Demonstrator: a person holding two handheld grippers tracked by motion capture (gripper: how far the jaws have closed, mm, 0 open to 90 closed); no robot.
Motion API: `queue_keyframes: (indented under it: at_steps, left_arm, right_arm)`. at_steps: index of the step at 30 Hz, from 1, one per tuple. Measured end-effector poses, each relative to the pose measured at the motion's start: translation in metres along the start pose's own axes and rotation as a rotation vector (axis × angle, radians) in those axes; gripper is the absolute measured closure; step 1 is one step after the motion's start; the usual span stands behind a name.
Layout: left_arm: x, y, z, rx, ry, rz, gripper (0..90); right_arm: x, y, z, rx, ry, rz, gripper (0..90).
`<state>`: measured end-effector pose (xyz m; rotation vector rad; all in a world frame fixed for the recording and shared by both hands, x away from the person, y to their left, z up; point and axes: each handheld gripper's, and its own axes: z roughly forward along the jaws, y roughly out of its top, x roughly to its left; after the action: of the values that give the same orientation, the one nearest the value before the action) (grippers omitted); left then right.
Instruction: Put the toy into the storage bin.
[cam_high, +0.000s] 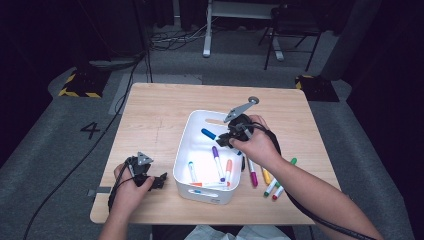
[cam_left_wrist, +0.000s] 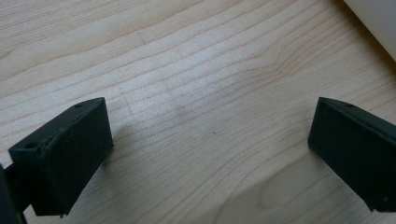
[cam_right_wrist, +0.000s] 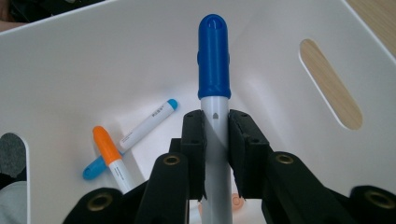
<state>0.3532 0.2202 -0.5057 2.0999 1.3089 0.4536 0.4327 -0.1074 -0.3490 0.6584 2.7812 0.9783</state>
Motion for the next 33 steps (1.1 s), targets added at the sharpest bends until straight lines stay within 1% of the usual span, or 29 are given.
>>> queue_keyframes:
  at_steps: [4,6,9,11,14,15,18,26,33]
  left_arm:
    - [0.0,0.0,0.0,0.0,0.0,0.0,0.1]
    - [0.0,0.0,0.0,0.001,0.0,0.001,0.1]
    - [0.0,0.0,0.0,0.0,0.0,0.0,0.1]
    - [0.0,0.0,0.0,0.001,0.0,0.0,0.1]
    - [0.0,0.0,0.0,0.0,0.0,0.0,0.1]
    - [0.0,0.0,0.0,0.001,-0.001,0.0,0.1]
    - [0.0,0.0,0.0,0.0,0.0,0.0,0.1]
    - [0.0,0.0,0.0,0.0,0.0,0.0,0.1]
    - [0.0,0.0,0.0,0.0,0.0,-0.001,0.1]
  right_arm:
    - [0.001,-0.002,0.006,0.025,0.004,0.004,76.7]
    - [0.001,-0.003,0.01,0.03,0.01,-0.003,76.6]
    - [0.001,-0.003,0.016,0.045,0.006,-0.032,76.6]
    - [0.001,-0.003,0.019,0.053,0.008,-0.042,76.6]
    - [0.002,-0.004,0.023,0.071,0.01,-0.032,76.6]
    - [0.001,-0.005,0.025,0.07,0.008,-0.042,76.6]
    - [0.003,-0.004,0.027,0.08,0.01,-0.046,76.6]
    - [0.008,-0.004,0.037,0.123,0.016,-0.073,76.6]
    - [0.011,-0.006,0.044,0.159,0.025,-0.08,76.5]
